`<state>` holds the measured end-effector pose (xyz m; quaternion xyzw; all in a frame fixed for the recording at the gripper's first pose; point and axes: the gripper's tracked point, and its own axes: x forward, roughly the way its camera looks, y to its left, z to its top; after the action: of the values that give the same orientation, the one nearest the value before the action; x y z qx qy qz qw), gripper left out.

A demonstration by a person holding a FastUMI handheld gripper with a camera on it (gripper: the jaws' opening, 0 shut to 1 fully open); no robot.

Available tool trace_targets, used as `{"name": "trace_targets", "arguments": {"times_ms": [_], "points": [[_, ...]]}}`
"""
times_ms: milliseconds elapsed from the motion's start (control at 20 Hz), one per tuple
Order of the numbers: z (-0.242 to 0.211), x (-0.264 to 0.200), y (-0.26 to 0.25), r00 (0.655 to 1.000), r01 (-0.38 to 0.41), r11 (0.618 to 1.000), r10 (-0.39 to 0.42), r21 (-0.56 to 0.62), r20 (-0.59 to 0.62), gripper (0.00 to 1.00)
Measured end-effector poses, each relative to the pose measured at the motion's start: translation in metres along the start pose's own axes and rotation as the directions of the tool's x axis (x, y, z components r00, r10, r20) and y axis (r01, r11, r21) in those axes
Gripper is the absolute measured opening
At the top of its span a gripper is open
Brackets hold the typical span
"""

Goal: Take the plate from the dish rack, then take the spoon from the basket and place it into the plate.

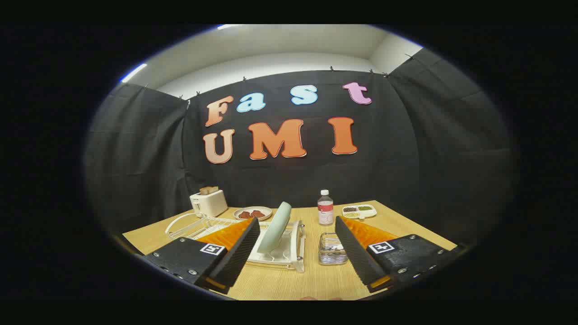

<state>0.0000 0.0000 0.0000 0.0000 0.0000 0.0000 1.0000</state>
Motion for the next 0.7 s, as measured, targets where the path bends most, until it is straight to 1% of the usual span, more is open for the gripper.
{"name": "trace_targets", "arguments": {"times_ms": [300,550,700], "points": [[0.002,0.000,0.001,1.000,0.000,1.000,0.000,0.012,-0.002,0.99],[0.005,0.004,0.012,1.000,-0.016,1.000,0.016,0.021,-0.017,0.99],[0.014,0.007,0.022,0.999,-0.033,0.999,0.033,0.024,-0.017,0.99]]}}
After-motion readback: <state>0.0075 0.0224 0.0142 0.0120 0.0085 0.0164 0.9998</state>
